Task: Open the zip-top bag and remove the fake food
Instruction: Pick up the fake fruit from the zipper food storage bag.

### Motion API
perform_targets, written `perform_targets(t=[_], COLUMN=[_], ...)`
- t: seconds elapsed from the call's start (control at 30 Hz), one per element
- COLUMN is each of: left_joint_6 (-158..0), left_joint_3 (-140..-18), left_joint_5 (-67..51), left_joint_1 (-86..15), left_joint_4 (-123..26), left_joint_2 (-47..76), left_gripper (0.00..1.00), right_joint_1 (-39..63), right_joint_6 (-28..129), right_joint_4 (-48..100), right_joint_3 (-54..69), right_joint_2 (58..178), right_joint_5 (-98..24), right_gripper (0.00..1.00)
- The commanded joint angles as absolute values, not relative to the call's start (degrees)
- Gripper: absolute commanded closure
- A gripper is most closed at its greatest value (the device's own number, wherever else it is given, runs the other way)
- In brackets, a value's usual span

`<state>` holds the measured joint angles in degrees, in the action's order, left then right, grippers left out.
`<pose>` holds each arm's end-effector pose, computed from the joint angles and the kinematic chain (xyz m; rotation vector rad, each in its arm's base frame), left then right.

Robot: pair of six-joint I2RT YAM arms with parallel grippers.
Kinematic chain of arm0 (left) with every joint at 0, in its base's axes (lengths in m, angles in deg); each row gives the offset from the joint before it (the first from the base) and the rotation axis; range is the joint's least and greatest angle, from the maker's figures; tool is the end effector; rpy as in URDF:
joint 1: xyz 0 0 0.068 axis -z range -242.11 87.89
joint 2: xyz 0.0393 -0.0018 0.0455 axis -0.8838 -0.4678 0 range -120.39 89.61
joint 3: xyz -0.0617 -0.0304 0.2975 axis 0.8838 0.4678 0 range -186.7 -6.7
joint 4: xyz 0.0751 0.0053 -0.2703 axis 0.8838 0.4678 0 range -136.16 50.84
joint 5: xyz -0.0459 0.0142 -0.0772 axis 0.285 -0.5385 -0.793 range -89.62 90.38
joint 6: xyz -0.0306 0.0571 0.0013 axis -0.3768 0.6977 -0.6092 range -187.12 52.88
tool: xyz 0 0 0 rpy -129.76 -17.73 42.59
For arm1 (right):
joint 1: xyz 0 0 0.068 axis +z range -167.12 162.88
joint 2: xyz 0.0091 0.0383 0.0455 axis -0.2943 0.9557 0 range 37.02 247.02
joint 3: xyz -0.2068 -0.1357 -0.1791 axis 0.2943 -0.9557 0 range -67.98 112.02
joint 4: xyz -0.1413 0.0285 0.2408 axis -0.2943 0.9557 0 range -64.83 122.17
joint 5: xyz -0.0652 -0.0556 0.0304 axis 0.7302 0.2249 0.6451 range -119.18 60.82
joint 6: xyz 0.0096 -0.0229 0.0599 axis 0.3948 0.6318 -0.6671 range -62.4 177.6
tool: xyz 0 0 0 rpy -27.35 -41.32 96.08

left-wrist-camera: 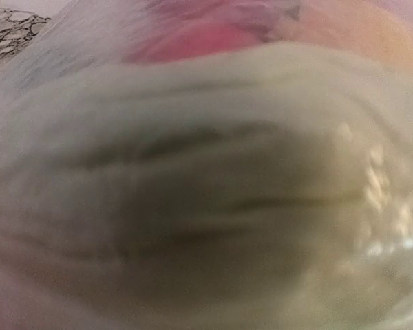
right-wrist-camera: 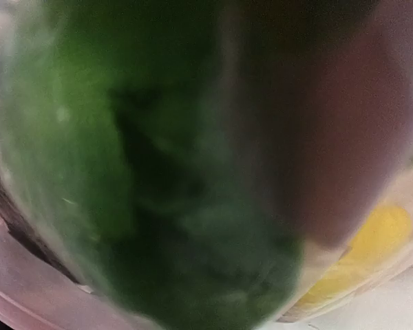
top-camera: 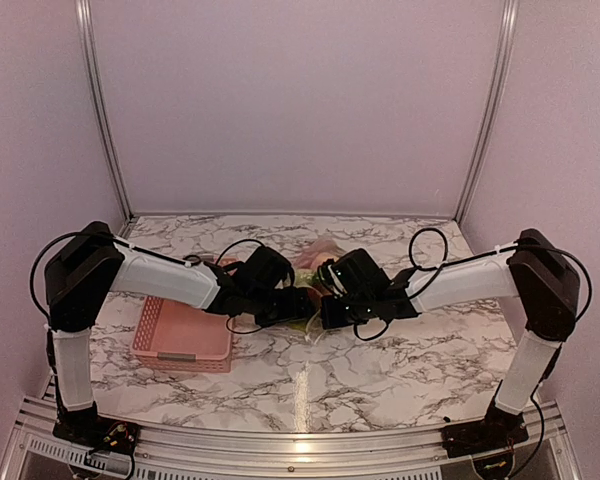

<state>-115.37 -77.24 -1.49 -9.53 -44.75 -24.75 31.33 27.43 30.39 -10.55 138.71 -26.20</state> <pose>0.2803 -0.3690 0.1556 0.1132 2.5396 -0.8335 0.2628 0.2924 0.1679 -0.3747 2.4822 0.5364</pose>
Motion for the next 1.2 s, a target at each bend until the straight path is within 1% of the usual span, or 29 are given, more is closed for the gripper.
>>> perform_targets(t=[0.0,0.1,0.2,0.27,0.33,0.43,0.63,0.83,1.17], left_joint_6=[-113.6,-113.5,-113.7,-113.7,-113.6,-113.6,-113.2,-112.8,-112.6], left_joint_3=[-79.3,-80.0,-80.2,-80.2,-80.2,-79.5,-77.7,-75.8,-72.7], left_joint_5=[-0.8,-0.9,-0.9,-0.8,-0.7,-0.2,0.0,0.0,0.0], left_joint_1=[-9.3,-9.3,-9.3,-9.3,-9.3,-9.3,-9.3,-9.4,-9.3], left_joint_4=[-40.4,-40.2,-40.3,-40.4,-40.4,-40.4,-39.8,-39.2,-39.0], left_joint_2=[-28.0,-28.9,-29.2,-29.2,-28.9,-27.5,-22.9,-18.5,-14.1], left_gripper=[0.19,0.18,0.20,0.25,0.34,0.44,0.52,0.55,0.55], right_joint_1=[30.7,30.8,30.8,30.8,30.8,30.7,30.7,30.7,30.7], right_joint_6=[28.0,28.1,28.1,28.2,28.3,28.2,28.8,29.0,29.3], right_joint_4=[31.5,31.1,31.0,31.1,31.3,31.8,33.3,34.1,35.2], right_joint_3=[-11.0,-10.9,-11.0,-10.9,-10.7,-10.5,-9.4,-8.7,-7.5], right_joint_2=[141.3,142.0,142.2,142.2,142.0,141.3,140.3,140.0,139.7], right_joint_5=[-25.6,-26.2,-26.3,-26.3,-26.3,-25.9,-25.1,-24.3,-24.3], right_gripper=[1.00,1.00,1.00,1.00,1.00,1.00,1.00,1.00,1.00])
